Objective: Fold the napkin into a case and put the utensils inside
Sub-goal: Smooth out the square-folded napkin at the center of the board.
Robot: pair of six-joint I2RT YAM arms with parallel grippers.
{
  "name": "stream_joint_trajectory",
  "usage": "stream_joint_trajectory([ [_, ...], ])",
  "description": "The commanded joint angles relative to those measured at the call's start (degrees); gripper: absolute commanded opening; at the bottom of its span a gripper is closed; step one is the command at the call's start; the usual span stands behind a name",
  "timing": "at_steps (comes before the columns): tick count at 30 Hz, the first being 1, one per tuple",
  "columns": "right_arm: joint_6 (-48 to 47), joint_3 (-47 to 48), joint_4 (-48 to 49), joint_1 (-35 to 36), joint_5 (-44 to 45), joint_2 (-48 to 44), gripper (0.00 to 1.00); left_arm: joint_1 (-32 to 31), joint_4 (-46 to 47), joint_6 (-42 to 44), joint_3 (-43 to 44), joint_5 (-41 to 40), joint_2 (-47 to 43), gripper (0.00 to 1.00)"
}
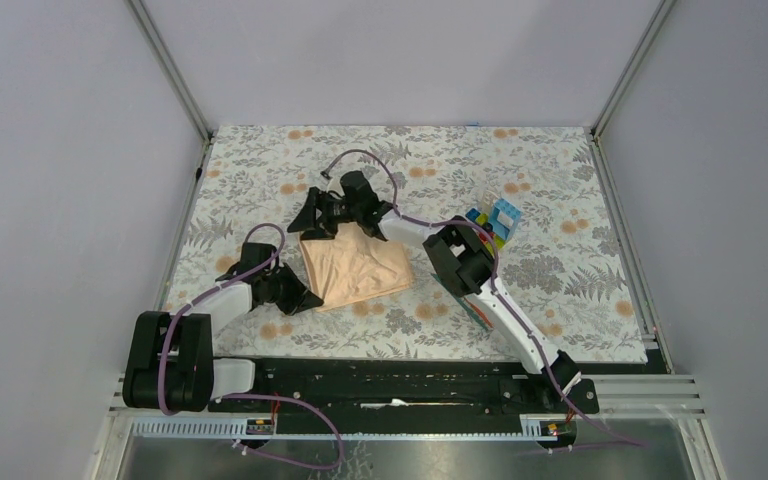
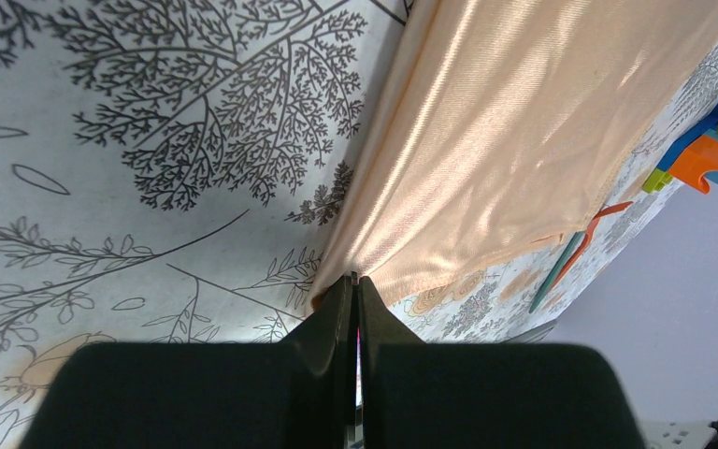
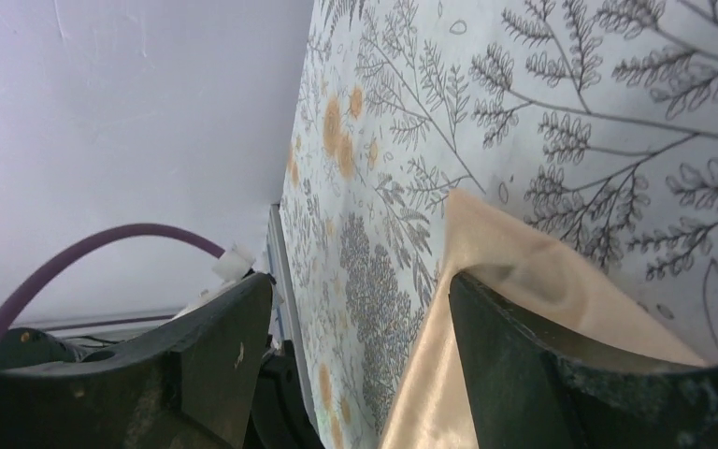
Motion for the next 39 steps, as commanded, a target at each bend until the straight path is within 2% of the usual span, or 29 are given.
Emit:
stream_joint_trajectory([
  [1, 0.2, 6.3, -4.7, -0.3, 4.2, 3.9, 0.77, -0.1, -1.5, 0.8, -1.2, -5.5, 0.8, 0.0],
  [9, 0.9, 20.7, -12.1, -0.4, 9.5, 11.8, 0.77, -0.1, -1.6, 1.0, -0.9, -5.6, 1.0, 0.0],
  [13, -2.9, 28.0, -14.5, -0.8, 10.5, 12.3, 0.81, -0.1, -1.8, 1.8, 1.5, -2.3, -0.5, 0.02],
  [16, -4.9, 25.5, -15.6, -3.2, 7.9, 4.3, 0.85, -0.1, -2.8, 2.1, 5.5, 2.1, -2.9, 0.19],
  [19, -11.3, 18.4, -21.6, -6.1, 5.8, -7.9, 0.9, -0.1, -3.3, 1.9, 9.9, 6.7, -4.7, 0.35],
  [23, -19.4, 4.9, -28.0, -9.4, 2.2, -21.9, 0.93, -0.1, -0.5, 0.3, 14.6, 12.6, -4.7, 0.46],
  [25, -21.5, -2.3, -28.0, -10.8, 1.8, -26.3, 0.93, 0.0, 1.0, -0.4, 16.9, 13.1, -2.5, 0.43],
  [27, -22.4, -8.0, -26.3, -11.8, 2.2, -28.7, 0.93, 0.1, 2.8, -0.8, 19.9, 12.9, 1.6, 0.37],
  [29, -19.6, -12.6, -20.5, -12.6, 0.5, -29.2, 0.93, 0.4, 5.7, -1.5, 22.2, 12.8, 6.3, 0.29],
  [34, -15.3, -15.3, -13.0, -13.6, -1.1, -26.6, 0.93, 1.0, 7.2, 0.3, 29.4, 11.4, 19.4, 0.2],
  [39, -11.5, -16.4, -7.4, -14.4, -2.5, -22.3, 0.92, 1.9, 4.8, 4.0, 33.7, 7.6, 26.5, 0.17],
])
